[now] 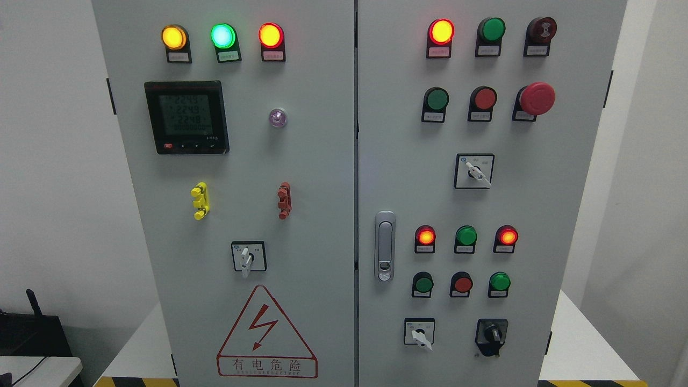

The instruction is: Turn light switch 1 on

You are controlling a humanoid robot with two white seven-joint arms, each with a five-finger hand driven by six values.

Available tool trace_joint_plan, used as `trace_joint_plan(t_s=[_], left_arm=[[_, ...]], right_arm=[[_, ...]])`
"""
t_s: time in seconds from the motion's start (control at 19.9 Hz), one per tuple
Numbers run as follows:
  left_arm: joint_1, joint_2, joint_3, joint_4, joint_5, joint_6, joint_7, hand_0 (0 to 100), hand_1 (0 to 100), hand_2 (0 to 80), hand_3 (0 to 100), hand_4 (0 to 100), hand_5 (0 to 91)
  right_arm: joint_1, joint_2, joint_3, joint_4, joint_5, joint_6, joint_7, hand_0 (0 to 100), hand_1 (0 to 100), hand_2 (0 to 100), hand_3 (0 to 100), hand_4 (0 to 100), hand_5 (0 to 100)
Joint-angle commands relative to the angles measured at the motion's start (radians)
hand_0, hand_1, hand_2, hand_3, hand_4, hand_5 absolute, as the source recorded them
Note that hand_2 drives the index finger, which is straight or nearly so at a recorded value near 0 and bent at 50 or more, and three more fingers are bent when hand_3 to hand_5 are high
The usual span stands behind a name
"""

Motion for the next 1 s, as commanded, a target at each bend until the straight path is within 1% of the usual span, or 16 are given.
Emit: trace_joint_plan(t_s=[0.0,0.15,0.3,0.35,0.4,0.45,0.5,0.55,0.6,0.7,0.8,0.85,0.9,0.95], left_arm=[[0.044,0.032,0.275,-0.438,-0.002,-0.010,0.000,39,14,0.0,7,17,0.0],[0.046,0.028,0.352,-0.558,0.002,-0.044,0.001,39,16,0.0,16,25,0.0],[0.047,0.026,0.439,-0.639,0.012,-0.174,0.001,40,17,7.2,26,36,4.7],[0.049,0.028,0.448,-0.667,0.024,-0.205,0.000,41,17,9.6,30,40,6.2],[0.049,0.028,0.459,-0.713,0.050,-0.237,-0.002,41,17,12.4,35,43,8.7],[0.052,0.026,0.470,-0.756,0.078,-0.251,-0.011,42,17,14.7,37,45,10.3],[0.052,0.023,0.482,-0.808,0.096,-0.256,-0.031,42,17,16.6,40,46,12.5],[0.052,0.022,0.496,-0.854,0.107,-0.256,-0.049,43,17,18.1,42,49,14.7],[0.050,0.022,0.504,-0.892,0.116,-0.256,-0.062,43,17,18.8,43,50,16.0],[0.049,0.026,0.507,-0.977,0.154,-0.257,-0.086,45,17,20.6,48,57,27.3],[0.049,0.026,0.507,-1.063,0.208,-0.257,-0.129,44,18,23.0,51,61,32.6],[0.049,0.026,0.507,-1.101,0.228,-0.257,-0.152,44,18,25.5,53,64,34.6],[0.050,0.026,0.507,-1.139,0.239,-0.257,-0.166,43,19,30.5,56,66,37.7],[0.049,0.028,0.507,-1.172,0.242,-0.257,-0.174,42,20,35.9,59,69,43.4]], right_arm=[[0.000,0.001,0.017,0.000,-0.025,0.000,0.000,12,39,0,0,0,0],[0.000,-0.001,0.017,0.000,-0.025,0.000,0.000,12,39,0,0,0,0],[0.000,0.001,0.017,0.000,-0.025,0.000,0.000,12,39,0,0,0,0],[0.000,-0.001,0.017,0.000,-0.025,0.000,0.000,12,39,0,0,0,0],[0.000,-0.001,0.017,0.000,-0.025,0.000,0.000,12,39,0,0,0,0],[0.000,0.001,0.017,0.000,-0.025,0.000,0.000,12,39,0,0,0,0],[0.000,-0.001,0.017,0.000,-0.025,0.000,0.000,12,39,0,0,0,0],[0.000,-0.001,0.017,0.000,-0.025,0.000,0.000,12,39,0,0,0,0],[0.000,-0.001,0.017,0.000,-0.025,0.000,0.000,12,39,0,0,0,0],[0.000,-0.001,0.017,0.000,-0.025,0.000,0.000,12,39,0,0,0,0],[0.000,-0.001,0.017,0.000,-0.025,0.000,0.000,12,39,0,0,0,0],[0.000,-0.001,0.017,0.000,-0.025,0.000,0.000,12,39,0,0,0,0],[0.000,-0.001,0.017,0.000,-0.025,0.000,0.000,12,39,0,0,0,0],[0.000,-0.001,0.017,0.000,-0.025,0.000,0.000,12,39,0,0,0,0]])
